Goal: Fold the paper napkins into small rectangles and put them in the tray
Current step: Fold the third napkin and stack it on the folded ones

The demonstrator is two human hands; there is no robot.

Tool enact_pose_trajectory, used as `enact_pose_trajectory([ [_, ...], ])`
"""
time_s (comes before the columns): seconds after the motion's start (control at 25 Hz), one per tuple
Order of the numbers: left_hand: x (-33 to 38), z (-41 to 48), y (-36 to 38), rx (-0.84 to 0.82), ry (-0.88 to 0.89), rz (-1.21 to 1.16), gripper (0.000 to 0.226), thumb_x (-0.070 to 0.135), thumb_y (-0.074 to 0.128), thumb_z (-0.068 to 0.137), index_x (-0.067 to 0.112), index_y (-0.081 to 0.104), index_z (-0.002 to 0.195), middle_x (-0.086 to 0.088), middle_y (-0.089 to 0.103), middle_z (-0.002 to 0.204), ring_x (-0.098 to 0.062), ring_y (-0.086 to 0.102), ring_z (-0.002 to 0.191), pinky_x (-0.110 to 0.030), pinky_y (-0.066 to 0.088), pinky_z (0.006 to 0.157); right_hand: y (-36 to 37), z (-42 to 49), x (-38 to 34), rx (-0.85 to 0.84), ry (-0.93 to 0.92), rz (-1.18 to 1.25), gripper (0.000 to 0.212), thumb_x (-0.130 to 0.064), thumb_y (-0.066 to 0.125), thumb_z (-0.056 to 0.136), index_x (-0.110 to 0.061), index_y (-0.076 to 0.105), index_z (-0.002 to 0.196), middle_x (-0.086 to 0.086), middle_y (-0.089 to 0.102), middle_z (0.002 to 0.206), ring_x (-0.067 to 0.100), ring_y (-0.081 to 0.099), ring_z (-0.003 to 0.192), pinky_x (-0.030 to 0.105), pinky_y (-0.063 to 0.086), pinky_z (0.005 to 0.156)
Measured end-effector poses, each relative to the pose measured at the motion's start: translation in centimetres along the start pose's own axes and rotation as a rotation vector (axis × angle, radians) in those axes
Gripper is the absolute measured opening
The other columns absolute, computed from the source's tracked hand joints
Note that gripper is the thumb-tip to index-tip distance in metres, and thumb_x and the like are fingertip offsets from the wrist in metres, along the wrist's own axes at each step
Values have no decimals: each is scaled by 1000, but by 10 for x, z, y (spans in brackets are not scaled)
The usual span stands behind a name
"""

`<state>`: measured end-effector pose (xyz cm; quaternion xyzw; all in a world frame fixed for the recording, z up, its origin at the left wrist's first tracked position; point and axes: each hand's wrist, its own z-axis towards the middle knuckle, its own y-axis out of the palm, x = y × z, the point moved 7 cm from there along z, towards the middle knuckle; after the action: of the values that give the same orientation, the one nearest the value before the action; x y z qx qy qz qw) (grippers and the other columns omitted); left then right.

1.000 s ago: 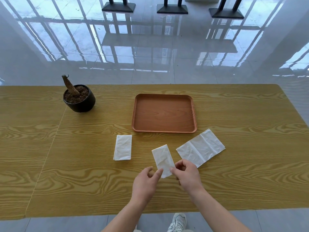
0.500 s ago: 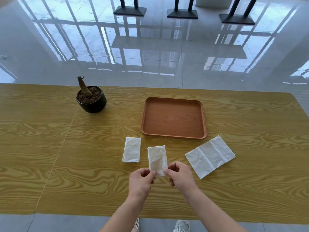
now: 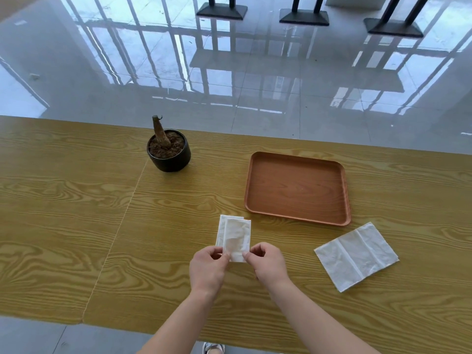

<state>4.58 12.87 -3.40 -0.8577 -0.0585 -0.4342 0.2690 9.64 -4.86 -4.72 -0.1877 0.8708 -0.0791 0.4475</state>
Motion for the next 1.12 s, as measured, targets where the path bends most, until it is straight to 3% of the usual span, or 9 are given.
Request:
enact_pose_trajectory([
  [0.32, 9, 29, -8, 23, 52, 205, 10, 34, 73, 84, 33, 70, 75, 16, 68, 65, 2, 63, 64, -17, 43, 56, 16, 16, -16, 138, 9, -157, 12, -30, 72, 84, -21, 69, 77, -7, 70, 75, 11, 64, 73, 34, 53, 71],
  [0.68, 7, 31, -12, 19, 106, 270, 9, 35, 74, 83, 31, 72, 90, 11, 68, 67, -1, 63, 64, -20, 43, 55, 20, 16, -13, 147, -2, -251, 13, -34, 71, 84, -23, 68, 76, -10, 69, 75, 8, 63, 74, 32, 52, 70],
  [0.96, 7, 34, -11, 39, 138, 297, 22, 31, 74, 83, 24, 71, 104, 6, 66, 77, -10, 62, 73, -33, 53, 70, 22, 17, -14, 137, -23, -307, 12, -36, 70, 84, -25, 67, 82, -11, 68, 79, 9, 63, 77, 32, 53, 73],
  [1.12, 8, 31, -11, 66, 159, 332, 35, 31, 74, 83, 22, 67, 115, 5, 60, 92, -10, 58, 80, -29, 48, 73, 19, 16, -13, 157, -19, -255, 17, -35, 72, 84, -26, 63, 96, -11, 65, 78, 7, 61, 73, 30, 50, 69],
])
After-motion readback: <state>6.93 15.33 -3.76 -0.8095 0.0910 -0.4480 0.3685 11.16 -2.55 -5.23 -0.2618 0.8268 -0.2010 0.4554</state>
